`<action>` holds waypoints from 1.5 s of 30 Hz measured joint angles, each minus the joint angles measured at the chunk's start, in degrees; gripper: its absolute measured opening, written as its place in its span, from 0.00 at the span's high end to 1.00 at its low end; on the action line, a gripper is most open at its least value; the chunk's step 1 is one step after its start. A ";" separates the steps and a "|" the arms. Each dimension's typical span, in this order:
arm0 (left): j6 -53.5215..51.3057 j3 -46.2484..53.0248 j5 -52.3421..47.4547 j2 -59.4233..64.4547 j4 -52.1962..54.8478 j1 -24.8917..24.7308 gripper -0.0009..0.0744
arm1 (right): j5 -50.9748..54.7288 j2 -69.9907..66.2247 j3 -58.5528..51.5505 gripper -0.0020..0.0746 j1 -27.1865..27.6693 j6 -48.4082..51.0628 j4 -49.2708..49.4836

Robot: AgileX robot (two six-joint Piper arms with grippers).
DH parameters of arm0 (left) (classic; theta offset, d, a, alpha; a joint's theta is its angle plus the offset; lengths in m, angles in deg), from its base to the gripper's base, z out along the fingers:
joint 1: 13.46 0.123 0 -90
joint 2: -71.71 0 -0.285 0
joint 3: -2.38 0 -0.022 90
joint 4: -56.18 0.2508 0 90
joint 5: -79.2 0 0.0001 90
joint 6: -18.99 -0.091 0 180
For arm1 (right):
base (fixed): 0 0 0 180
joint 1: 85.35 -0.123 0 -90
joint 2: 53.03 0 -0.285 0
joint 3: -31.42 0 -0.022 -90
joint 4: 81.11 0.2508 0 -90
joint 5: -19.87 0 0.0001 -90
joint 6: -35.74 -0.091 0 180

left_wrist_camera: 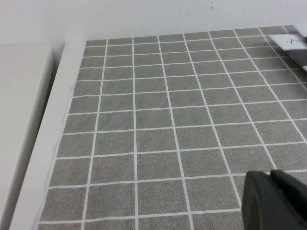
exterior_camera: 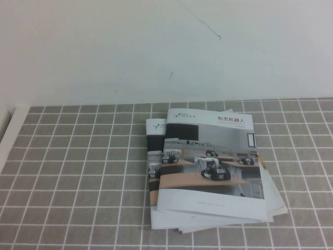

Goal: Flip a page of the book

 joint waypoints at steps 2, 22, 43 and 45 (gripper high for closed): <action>0.00 0.00 0.00 0.00 0.00 0.00 0.99 | 0.00 0.00 0.00 0.98 0.00 0.00 0.00; 0.00 0.00 0.00 0.00 0.00 0.00 0.99 | 0.00 0.00 0.00 0.98 0.00 0.00 0.00; 0.00 0.39 6.73 0.00 -4.46 0.00 0.99 | -5.80 0.00 -0.61 0.98 0.00 0.00 0.00; 0.00 0.39 11.27 0.00 -8.48 0.00 0.99 | -9.82 0.00 -0.61 0.98 0.00 0.00 0.00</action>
